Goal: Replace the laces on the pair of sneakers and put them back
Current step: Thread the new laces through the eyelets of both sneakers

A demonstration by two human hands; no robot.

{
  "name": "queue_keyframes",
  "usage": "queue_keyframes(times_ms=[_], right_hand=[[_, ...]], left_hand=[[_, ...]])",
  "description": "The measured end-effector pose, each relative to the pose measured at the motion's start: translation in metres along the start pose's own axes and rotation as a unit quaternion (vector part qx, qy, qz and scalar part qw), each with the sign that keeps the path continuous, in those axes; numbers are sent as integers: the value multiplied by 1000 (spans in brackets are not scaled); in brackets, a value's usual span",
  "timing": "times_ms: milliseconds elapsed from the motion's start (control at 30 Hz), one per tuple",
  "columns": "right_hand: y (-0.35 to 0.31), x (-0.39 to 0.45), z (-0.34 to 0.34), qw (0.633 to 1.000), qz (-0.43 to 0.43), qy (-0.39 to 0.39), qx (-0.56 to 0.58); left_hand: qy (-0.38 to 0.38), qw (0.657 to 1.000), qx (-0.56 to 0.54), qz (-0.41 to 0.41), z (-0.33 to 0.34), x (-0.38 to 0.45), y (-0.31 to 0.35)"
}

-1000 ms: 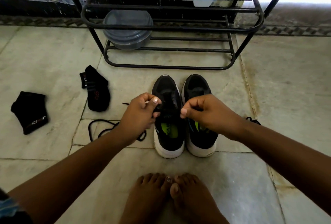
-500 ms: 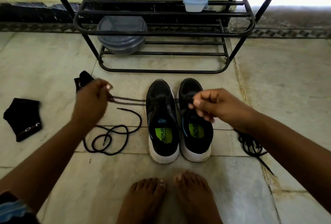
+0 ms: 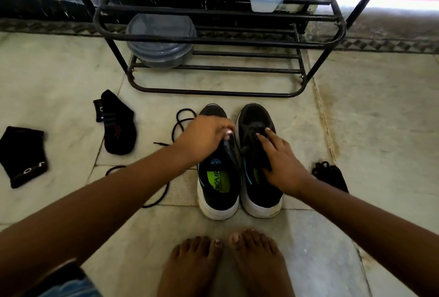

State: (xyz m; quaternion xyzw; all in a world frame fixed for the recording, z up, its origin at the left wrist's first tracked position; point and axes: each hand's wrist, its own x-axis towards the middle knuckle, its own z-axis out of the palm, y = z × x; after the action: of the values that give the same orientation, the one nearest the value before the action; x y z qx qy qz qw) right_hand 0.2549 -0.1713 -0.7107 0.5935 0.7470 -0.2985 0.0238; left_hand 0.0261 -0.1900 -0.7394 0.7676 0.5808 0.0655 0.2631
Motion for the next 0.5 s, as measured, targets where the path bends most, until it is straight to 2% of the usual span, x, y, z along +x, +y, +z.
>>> queue_keyframes(times_ms=[67,100,167,233,367,500], right_hand=[[0,-7,6,999,-1,38,21],[1,-10,7,999,1,46,30],[1,-15,9,998,-2,48,40],[-1,-21,14,998,-11,43,44],[-8,-31,22,998,-12,41,51],[-11,-31,22,998,-5,41,47]], left_hand=[[34,996,-81,-30,-27,39,5],[43,994,-91,-51,-28,43,15],[61,992,-105,-45,-23,29,24],[37,992,-116,-17,-20,10,26],[44,987,-152,-44,-22,3,17],[-13,965,-253,-72,-41,12,20]])
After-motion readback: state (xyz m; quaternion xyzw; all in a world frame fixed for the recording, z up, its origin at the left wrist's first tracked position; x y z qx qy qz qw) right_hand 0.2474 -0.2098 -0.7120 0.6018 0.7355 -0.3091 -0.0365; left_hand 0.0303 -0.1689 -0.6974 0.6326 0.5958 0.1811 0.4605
